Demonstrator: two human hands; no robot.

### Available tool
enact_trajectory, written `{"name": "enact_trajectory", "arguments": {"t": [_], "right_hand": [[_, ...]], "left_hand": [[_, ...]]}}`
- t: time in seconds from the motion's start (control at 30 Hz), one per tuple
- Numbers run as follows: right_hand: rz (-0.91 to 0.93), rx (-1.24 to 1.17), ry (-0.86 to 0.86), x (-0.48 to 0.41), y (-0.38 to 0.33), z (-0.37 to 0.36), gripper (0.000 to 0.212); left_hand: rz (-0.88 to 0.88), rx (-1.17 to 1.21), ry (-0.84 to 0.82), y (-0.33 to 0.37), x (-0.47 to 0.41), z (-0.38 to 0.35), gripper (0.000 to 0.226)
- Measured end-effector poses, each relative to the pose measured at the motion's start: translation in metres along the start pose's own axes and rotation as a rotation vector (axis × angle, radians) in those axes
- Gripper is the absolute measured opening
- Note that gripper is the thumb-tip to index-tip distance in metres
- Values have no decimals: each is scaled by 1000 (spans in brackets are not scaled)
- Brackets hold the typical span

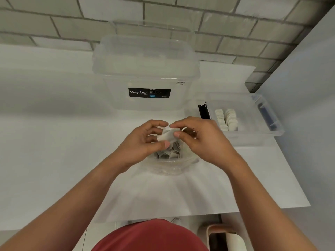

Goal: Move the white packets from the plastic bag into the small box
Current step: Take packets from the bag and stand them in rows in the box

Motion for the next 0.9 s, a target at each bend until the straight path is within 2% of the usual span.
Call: {"name": "enact_trajectory", "arguments": {"t": [0.07, 0.13, 0.23, 0.33, 0.47, 0.6, 0.7, 0.8, 0.9], "right_hand": [[116, 113, -98, -3, -16, -3, 23], [136, 127, -104, -7, -22, -3, 27], [-18, 25, 18, -11, -8, 10, 33], [-132, -25, 91, -9, 10, 17, 18], [-90, -12, 141, -8, 10, 27, 12], [-74, -22, 57, -6, 8, 30, 18], [-69, 45, 84, -6, 10, 39, 8], [-18, 58, 94, -4, 5, 44, 7], [44, 109, 25, -1, 2, 40, 7]], "left_hand": [[-2, -23, -141, 4, 1, -13, 43], [-6, 0, -180, 7, 3, -21, 33], [-6, 75, -94, 7, 1, -21, 25], [-11, 114, -15, 5, -2, -19, 27], [-1, 115, -10, 6, -4, -24, 31], [-14, 98, 8, 10, -8, -28, 29], [-23, 71, 14, 14, -9, -34, 29], [-25, 21, 10, 17, -11, -42, 29], [-41, -17, 21, 20, -14, -49, 26]]}}
Point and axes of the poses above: each hand's wrist, its own x-axis away from the middle knuckle, its own z-axis out of the back of the hand, y = z × x, the point moved 10 cm from there along -x, towards the middle knuckle, and after that the axes turned 9 degrees about y, right-handed, at the moved point
